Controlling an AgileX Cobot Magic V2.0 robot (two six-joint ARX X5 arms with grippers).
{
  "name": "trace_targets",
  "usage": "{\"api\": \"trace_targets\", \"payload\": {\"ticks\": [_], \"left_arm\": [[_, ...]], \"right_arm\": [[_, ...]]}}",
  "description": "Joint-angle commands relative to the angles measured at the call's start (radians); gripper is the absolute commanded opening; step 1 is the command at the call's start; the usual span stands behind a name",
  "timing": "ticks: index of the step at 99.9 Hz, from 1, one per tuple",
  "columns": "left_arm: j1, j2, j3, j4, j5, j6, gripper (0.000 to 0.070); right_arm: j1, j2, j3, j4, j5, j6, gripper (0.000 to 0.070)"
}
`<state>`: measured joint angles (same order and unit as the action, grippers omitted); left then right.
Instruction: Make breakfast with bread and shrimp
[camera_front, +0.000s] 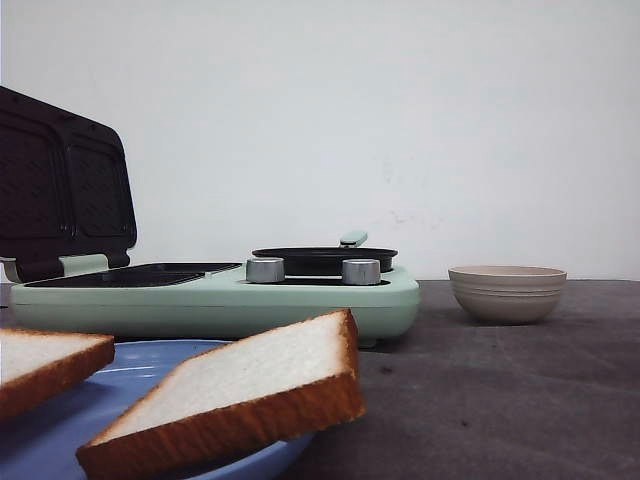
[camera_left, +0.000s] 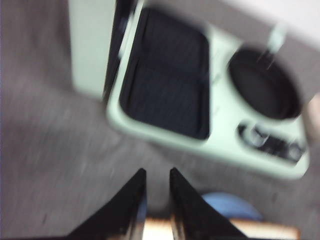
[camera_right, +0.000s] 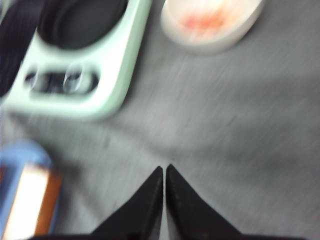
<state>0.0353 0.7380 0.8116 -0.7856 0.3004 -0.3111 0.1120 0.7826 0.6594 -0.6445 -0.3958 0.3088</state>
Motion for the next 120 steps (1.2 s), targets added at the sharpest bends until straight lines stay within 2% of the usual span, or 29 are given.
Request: {"api": "trace_targets", "payload": {"ticks": [1, 16, 25, 31, 42, 52, 57, 65, 70, 88, 98, 120], "left_arm": [[0.0, 0.026, 0.021, -0.058, 0.034, 0.064, 0.0011], [-0.002, 0.07, 0.021, -0.134, 0.114, 0.1, 0.0054], [-0.003, 0.093, 0.021, -0.178, 0.119, 0.121, 0.0196], [-0.003, 0.11, 0.021, -0.206, 0.119, 0.136, 0.0277], [-0.003, 0.146, 0.021, -0.265, 0.113, 0.179, 0.0283], [-0.003, 0.181, 0.021, -0.308, 0.09, 0.206, 0.0291], [-0.003, 0.199, 0.021, -0.322, 0.074, 0.217, 0.0354], [-0.003, 0.228, 0.021, -0.327, 0.055, 0.217, 0.051], [-0.003, 0.244, 0.021, -0.332, 0.056, 0.217, 0.055], [-0.003, 0.311, 0.021, -0.36, 0.08, 0.241, 0.0543], [-0.003, 0.353, 0.021, -0.364, 0.154, 0.263, 0.0458], [-0.003, 0.455, 0.021, -0.367, 0.172, 0.274, 0.0459]], "right_arm": [[0.002, 0.008, 0.014, 0.002, -0.021, -0.044, 0.0004], [0.002, 0.003, 0.014, -0.017, -0.027, -0.083, 0.0005], [0.002, -0.001, 0.014, -0.023, -0.04, -0.089, 0.0007], [0.002, -0.001, 0.014, -0.023, -0.069, -0.089, 0.0033], [0.002, -0.001, 0.014, -0.023, -0.101, -0.089, 0.0149], [0.002, -0.001, 0.014, -0.027, -0.122, -0.089, 0.0215], [0.002, -0.001, 0.014, -0.031, -0.131, -0.089, 0.0219], [0.002, -0.001, 0.014, -0.041, -0.14, -0.094, 0.0219], [0.002, -0.001, 0.014, -0.045, -0.152, -0.099, 0.0219], [0.002, -0.001, 0.014, -0.06, -0.181, -0.109, 0.0219], [0.002, -0.001, 0.014, -0.068, -0.182, -0.12, 0.0219], [0.002, -0.014, 0.014, -0.094, -0.184, -0.139, 0.0219]]}}
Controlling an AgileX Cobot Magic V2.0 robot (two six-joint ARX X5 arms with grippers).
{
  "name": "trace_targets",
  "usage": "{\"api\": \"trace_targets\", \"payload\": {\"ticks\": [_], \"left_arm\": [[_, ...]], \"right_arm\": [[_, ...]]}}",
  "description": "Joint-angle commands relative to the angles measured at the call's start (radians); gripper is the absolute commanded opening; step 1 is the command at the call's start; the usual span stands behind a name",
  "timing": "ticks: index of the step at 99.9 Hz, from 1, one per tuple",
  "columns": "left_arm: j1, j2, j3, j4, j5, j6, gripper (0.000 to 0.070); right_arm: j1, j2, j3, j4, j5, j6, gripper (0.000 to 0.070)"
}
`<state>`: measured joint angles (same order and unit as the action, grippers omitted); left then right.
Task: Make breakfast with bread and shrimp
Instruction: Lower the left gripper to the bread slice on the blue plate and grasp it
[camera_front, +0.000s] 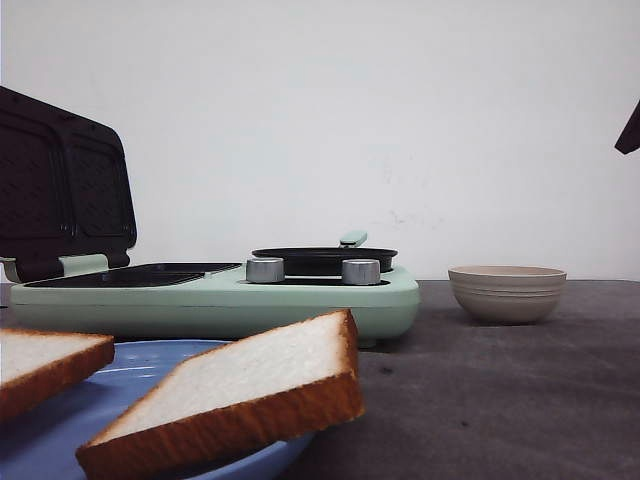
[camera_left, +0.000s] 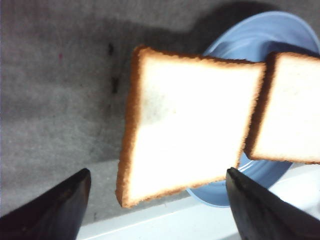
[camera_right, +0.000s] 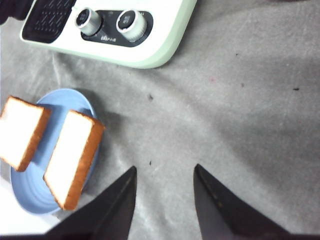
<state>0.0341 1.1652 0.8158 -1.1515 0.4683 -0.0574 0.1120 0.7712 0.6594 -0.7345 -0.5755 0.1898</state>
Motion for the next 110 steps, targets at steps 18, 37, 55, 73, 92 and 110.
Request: {"api": "trace_targets", "payload": {"ticks": [18, 37, 55, 73, 92, 110], "left_arm": [[-0.002, 0.093, 0.016, 0.0, 0.004, 0.023, 0.046], [-0.01, 0.154, 0.016, 0.003, 0.047, 0.035, 0.0464], [-0.04, 0.219, 0.016, 0.006, 0.076, 0.045, 0.0464], [-0.069, 0.269, 0.013, 0.016, 0.086, 0.047, 0.0464], [-0.087, 0.283, 0.011, 0.023, 0.092, 0.051, 0.0464], [-0.089, 0.289, 0.008, 0.024, 0.109, 0.058, 0.0464]], "right_arm": [[0.003, -0.017, 0.014, -0.014, -0.005, -0.03, 0.0219], [0.004, -0.036, 0.014, -0.015, -0.017, -0.032, 0.0219], [0.004, -0.037, 0.014, -0.014, -0.031, -0.033, 0.0219], [0.007, -0.037, 0.014, -0.013, -0.054, -0.033, 0.0219], [0.016, -0.037, 0.014, -0.011, -0.054, -0.033, 0.0219], [0.016, -0.037, 0.014, -0.008, -0.054, -0.033, 0.0219]]}}
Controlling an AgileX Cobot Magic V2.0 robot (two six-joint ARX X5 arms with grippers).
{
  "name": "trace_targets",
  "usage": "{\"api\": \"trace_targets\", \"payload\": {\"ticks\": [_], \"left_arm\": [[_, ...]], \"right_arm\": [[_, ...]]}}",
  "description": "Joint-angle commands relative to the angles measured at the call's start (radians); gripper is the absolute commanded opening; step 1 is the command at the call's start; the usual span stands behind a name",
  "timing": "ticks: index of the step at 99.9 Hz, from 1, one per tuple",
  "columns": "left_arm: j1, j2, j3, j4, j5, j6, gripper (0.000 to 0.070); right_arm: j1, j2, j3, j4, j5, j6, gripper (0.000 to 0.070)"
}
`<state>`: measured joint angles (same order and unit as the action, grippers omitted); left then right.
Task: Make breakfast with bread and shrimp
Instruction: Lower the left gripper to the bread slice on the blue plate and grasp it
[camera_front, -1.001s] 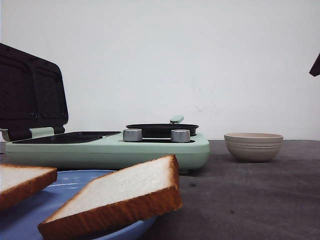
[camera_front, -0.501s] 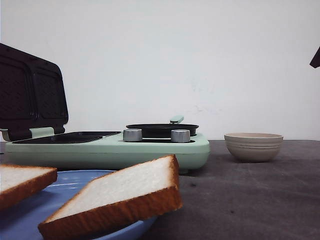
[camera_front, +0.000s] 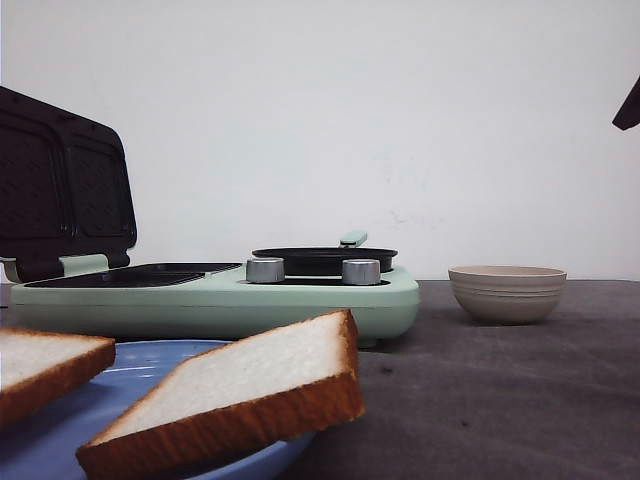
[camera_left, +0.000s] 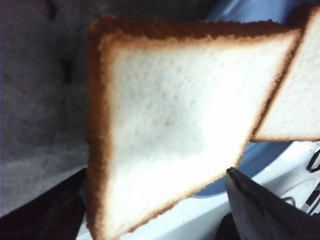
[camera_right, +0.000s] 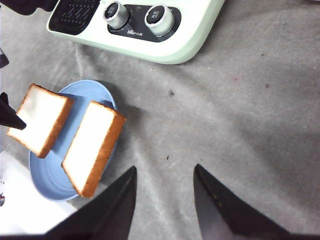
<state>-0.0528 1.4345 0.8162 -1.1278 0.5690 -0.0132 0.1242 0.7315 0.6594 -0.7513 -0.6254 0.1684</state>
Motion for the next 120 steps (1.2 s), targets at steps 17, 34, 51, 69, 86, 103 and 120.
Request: {"api": "trace_targets", "payload": {"ticks": [17, 34, 51, 69, 86, 103, 120], "left_arm": [[-0.003, 0.031, 0.007, 0.003, 0.007, 0.014, 0.0438], [-0.003, 0.038, 0.007, 0.006, 0.006, 0.014, 0.0377], [-0.003, 0.039, 0.007, 0.009, 0.005, 0.014, 0.0307], [-0.003, 0.04, 0.007, 0.009, 0.002, 0.014, 0.0271], [-0.003, 0.04, 0.005, 0.011, -0.011, 0.013, 0.0123], [-0.003, 0.04, 0.005, 0.011, -0.046, 0.013, 0.0003], [-0.003, 0.039, 0.006, 0.013, -0.052, 0.013, 0.0003]], "right_arm": [[0.004, 0.003, 0.014, 0.01, -0.004, -0.012, 0.0219], [0.004, 0.003, 0.014, 0.01, -0.004, -0.012, 0.0219], [0.004, 0.003, 0.014, 0.01, -0.004, -0.012, 0.0219], [0.004, 0.003, 0.014, 0.01, -0.004, -0.012, 0.0219], [0.004, 0.003, 0.014, 0.01, -0.004, -0.012, 0.0219], [0.004, 0.003, 0.014, 0.01, -0.004, -0.012, 0.0219], [0.004, 0.003, 0.014, 0.01, -0.003, -0.012, 0.0219]]}}
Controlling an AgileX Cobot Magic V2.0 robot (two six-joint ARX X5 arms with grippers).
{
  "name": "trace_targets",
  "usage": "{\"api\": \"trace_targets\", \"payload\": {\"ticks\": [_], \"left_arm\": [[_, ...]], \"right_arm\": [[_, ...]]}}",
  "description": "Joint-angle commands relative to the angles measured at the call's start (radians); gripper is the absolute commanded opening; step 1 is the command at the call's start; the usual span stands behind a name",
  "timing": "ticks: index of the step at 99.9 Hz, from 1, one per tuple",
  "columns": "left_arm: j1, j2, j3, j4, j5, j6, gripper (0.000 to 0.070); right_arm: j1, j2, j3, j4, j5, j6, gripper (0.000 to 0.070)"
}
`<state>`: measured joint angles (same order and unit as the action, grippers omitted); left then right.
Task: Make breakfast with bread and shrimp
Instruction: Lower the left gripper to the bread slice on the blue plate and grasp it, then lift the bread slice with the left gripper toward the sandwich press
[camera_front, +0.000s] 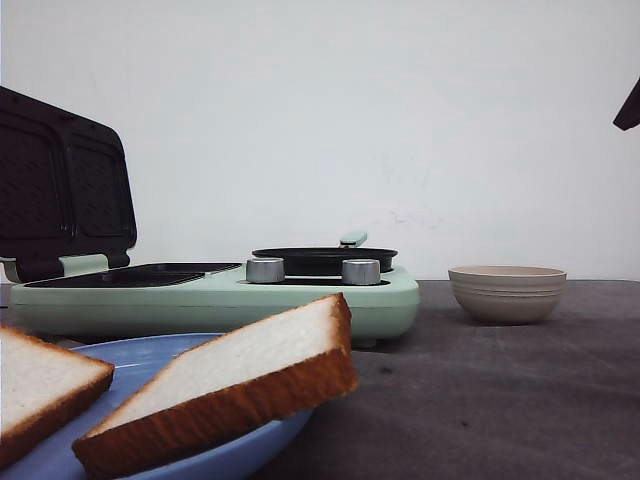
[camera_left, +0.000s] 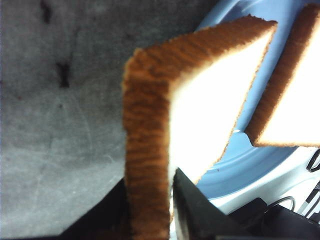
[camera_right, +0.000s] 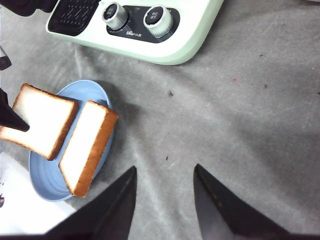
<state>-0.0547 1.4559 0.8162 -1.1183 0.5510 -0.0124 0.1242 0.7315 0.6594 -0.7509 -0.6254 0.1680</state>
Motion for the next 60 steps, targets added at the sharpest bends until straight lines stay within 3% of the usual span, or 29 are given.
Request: {"api": "trace_targets", "payload": {"ticks": [1, 60], "left_arm": [[-0.001, 0.018, 0.006, 0.003, -0.034, 0.012, 0.0003], [-0.001, -0.138, 0.008, 0.043, -0.03, 0.005, 0.0003]], "right_arm": [[0.004, 0.003, 0.014, 0.009, -0.003, -0.011, 0.0219], [0.003, 0.003, 0.014, 0.01, -0.003, -0.011, 0.0218]]}}
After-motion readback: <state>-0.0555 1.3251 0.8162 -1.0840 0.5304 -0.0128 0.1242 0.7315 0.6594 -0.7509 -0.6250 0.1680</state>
